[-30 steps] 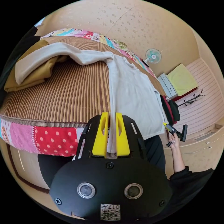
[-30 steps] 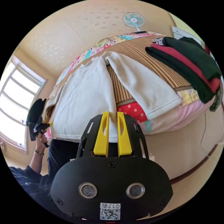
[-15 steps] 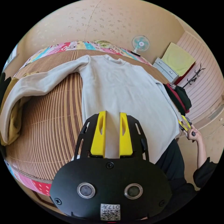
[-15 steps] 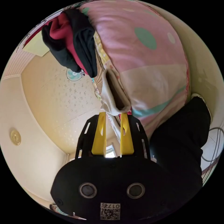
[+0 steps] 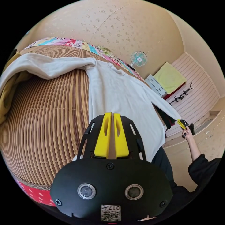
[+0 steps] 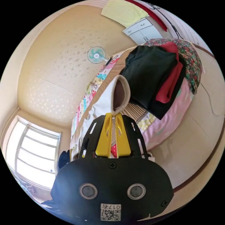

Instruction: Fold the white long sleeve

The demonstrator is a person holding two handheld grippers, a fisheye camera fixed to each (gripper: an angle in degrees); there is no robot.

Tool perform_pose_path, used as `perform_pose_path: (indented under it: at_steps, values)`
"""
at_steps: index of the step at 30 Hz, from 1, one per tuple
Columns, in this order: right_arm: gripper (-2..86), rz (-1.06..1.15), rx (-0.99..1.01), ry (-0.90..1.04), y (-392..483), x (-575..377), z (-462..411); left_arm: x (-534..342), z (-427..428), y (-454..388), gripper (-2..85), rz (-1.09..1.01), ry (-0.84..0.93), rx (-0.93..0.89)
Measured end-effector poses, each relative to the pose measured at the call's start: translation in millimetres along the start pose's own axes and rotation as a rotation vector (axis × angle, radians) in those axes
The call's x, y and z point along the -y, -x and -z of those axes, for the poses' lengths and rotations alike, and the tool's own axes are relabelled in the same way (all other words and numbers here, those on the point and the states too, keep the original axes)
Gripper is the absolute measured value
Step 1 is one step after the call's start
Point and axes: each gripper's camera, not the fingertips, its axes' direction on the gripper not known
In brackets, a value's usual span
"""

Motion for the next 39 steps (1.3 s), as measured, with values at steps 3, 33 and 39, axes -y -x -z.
perform_pose_path:
  at_steps: [3,33,39]
  values:
    - [3.0,-0.046,-0.107,0.057,-49,-34,-37,-10,10,-5,0.4,-0.007,-0.004,0.011]
    - [10.0,0.925,0.086,0.541,265,-438,-477,-60,71,-61,-0.8,-0.035,-0.010,0.096]
    - [10.3,0.932,0.088,0.371,230,-408,-413,-62,77,-73,-0.8,-0.046,-0.013,0.122]
